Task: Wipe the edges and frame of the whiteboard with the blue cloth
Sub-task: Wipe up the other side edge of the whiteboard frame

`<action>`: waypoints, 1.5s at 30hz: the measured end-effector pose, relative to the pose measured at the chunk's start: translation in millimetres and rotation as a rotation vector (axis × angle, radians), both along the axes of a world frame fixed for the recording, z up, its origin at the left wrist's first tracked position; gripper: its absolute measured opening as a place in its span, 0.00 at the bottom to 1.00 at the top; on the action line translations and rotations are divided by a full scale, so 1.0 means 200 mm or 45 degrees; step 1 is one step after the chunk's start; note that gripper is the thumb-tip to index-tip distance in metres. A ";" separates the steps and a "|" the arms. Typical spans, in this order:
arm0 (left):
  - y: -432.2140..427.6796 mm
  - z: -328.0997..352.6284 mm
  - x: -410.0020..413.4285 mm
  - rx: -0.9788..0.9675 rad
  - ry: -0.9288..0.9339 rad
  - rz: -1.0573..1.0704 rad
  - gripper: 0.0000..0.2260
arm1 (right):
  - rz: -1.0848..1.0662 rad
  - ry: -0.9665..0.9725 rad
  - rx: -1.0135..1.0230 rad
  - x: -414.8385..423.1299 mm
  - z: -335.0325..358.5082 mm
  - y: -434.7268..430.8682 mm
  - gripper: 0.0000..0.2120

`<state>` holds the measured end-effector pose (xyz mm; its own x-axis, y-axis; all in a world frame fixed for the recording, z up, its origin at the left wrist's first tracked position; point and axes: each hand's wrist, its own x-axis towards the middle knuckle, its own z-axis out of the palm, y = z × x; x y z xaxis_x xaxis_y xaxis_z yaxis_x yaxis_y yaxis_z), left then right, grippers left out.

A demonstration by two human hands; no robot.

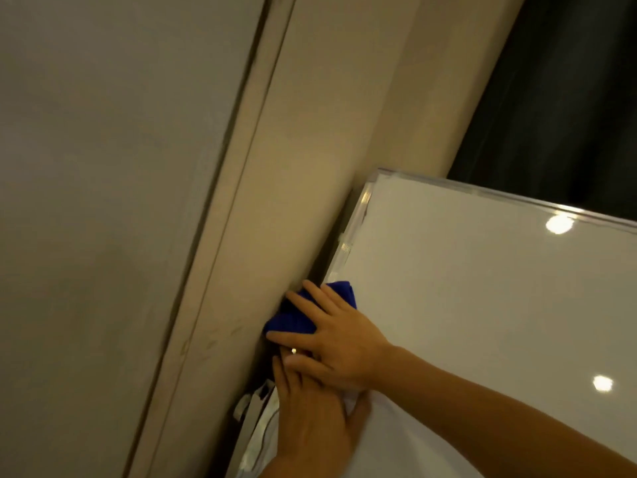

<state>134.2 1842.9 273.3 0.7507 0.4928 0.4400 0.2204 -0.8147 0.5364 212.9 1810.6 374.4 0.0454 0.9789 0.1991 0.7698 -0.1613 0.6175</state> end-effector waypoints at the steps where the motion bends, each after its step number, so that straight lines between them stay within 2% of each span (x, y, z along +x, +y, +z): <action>1: 0.00 -0.03 0.01 0.072 -0.049 0.040 0.38 | 0.021 -0.013 0.005 0.02 -0.01 0.01 0.24; 4: -0.03 -0.04 0.08 0.097 -0.183 0.183 0.36 | 0.095 -0.099 -0.005 0.06 0.01 0.02 0.28; 7: -0.06 0.04 0.10 0.020 -0.217 0.209 0.45 | 0.097 -0.210 -0.029 0.11 0.12 0.02 0.28; 9: -0.07 0.02 0.11 0.053 -0.285 0.238 0.44 | 0.039 -0.266 -0.027 0.16 0.26 0.01 0.27; 11: -0.07 0.00 0.14 0.109 -0.310 0.244 0.45 | -0.086 -0.313 0.061 0.23 0.47 0.00 0.28; 13: -0.05 0.05 0.14 0.114 -0.275 0.217 0.43 | -0.257 -0.252 0.237 0.29 0.63 0.01 0.30; 15: -0.02 0.09 0.16 0.143 -0.305 0.211 0.42 | -0.265 -0.172 0.310 0.29 0.61 0.02 0.30; 18: 0.03 0.13 0.20 0.302 -0.310 0.279 0.33 | 0.066 -0.165 -0.005 0.22 0.32 0.00 0.28; 19: 0.03 0.13 0.22 0.350 -0.314 0.297 0.29 | 0.098 -0.195 -0.088 0.22 0.28 -0.01 0.28; 20: 0.03 0.13 0.23 0.340 -0.285 0.288 0.29 | 0.099 -0.233 -0.102 0.26 0.33 -0.02 0.28; 23: 0.01 0.16 0.31 0.247 -0.206 0.263 0.39 | -0.107 -0.297 0.209 0.40 0.66 0.01 0.29; 24: 0.01 0.20 0.33 0.249 -0.214 0.267 0.38 | -0.203 -0.265 0.308 0.43 0.76 0.00 0.29; 26: 0.05 0.29 0.37 0.330 -0.336 0.280 0.25 | -0.282 -0.178 0.413 0.49 0.89 0.01 0.30; 27: 0.06 0.34 0.41 0.370 -0.398 0.298 0.26 | -0.265 -0.164 0.421 0.51 0.91 0.02 0.31; 30: 0.09 0.50 0.51 0.383 -0.407 0.238 0.51 | -0.196 -0.193 0.382 0.56 0.93 0.02 0.33; 31: 0.09 0.58 0.52 0.400 -0.417 0.225 0.55 | -0.181 -0.196 0.388 0.57 0.95 0.02 0.32; 33: 0.10 0.73 0.54 0.363 -0.282 0.167 0.60 | -0.162 -0.183 0.441 0.58 1.02 0.00 0.31; 36: 0.13 0.88 0.65 0.324 -0.273 0.119 0.50 | -0.140 -0.187 0.454 0.62 1.09 -0.07 0.29; 41: 0.11 0.94 0.70 0.316 -0.403 0.147 0.52 | 0.021 -0.116 0.350 0.62 1.08 -0.11 0.23; 45: 0.15 0.92 0.70 0.352 -0.381 0.132 0.50 | 0.100 -0.276 0.182 0.62 1.16 -0.13 0.30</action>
